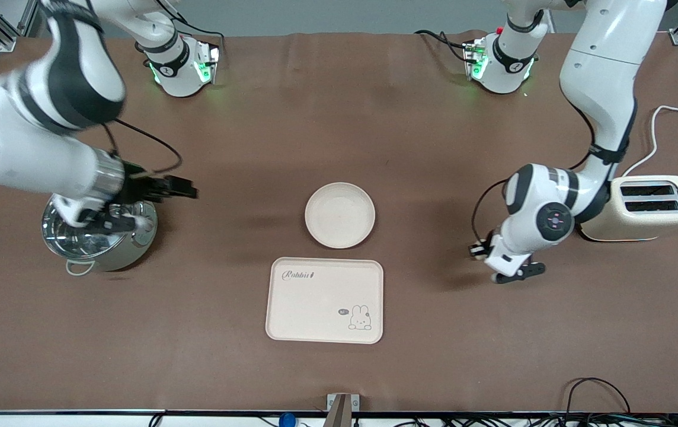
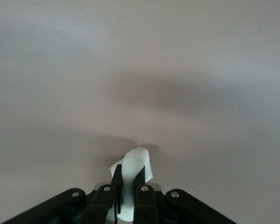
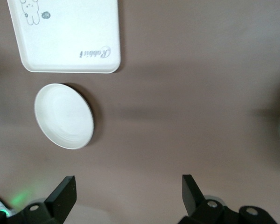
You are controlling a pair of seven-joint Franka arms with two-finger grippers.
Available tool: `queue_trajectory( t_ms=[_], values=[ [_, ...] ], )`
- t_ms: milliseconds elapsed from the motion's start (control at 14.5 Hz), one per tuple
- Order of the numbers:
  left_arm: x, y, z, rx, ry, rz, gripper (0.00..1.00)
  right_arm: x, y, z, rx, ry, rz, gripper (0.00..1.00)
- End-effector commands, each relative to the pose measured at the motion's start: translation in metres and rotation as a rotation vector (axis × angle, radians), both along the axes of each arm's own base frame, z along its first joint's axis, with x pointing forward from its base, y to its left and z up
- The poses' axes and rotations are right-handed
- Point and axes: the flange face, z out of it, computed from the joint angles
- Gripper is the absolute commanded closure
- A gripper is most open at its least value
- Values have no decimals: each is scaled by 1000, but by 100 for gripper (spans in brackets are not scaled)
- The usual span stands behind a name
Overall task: Place bun in plate and plate on tray
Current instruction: 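Carry the bun to the white plate while the right gripper reaches the plate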
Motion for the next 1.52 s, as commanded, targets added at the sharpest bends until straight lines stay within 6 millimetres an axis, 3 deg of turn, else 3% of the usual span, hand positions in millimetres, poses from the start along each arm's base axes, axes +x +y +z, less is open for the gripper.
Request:
queue_trajectory(
  t_ms=[0, 138, 207, 345, 552, 690, 828, 897, 966, 1103, 1241, 1448],
  values=[
    [0, -96, 32, -50, -36, 56, 96, -18, 21, -58, 78, 33, -101, 0],
    [-15, -176, 33, -75, -54, 33, 94, -22, 57, -97, 90, 26, -114, 0],
    [-19, -205, 34, -88, -61, 32, 93, -26, 76, -116, 105, 41, -126, 0],
    [-32, -248, 21, -101, -53, 39, 87, -32, 109, -154, 154, 67, -190, 0],
    [-55, -291, 2, -109, -35, 48, 84, -51, 165, -218, 156, 35, -277, 0],
    [-62, -299, -2, -104, -29, 50, 71, -56, 183, -255, 162, 56, -313, 0],
    [-66, -302, 1, -102, -29, 54, 55, -59, 188, -264, 155, 63, -310, 1],
    [-68, -305, 4, -101, -26, 77, 35, -61, 190, -265, 153, 67, -307, 3],
    [-66, -304, 11, -100, -33, 88, 0, -62, 192, -265, 153, 74, -309, 5],
    [-63, -302, 37, -97, -38, 91, 0, -64, 191, -267, 151, 84, -308, 8],
    [-61, -291, 82, -59, -26, 87, 0, -61, 187, -267, 153, 83, -309, 22],
    [-36, -232, 181, -40, -67, 150, 0, -66, 193, -267, 152, 81, -296, 54]
  ],
)
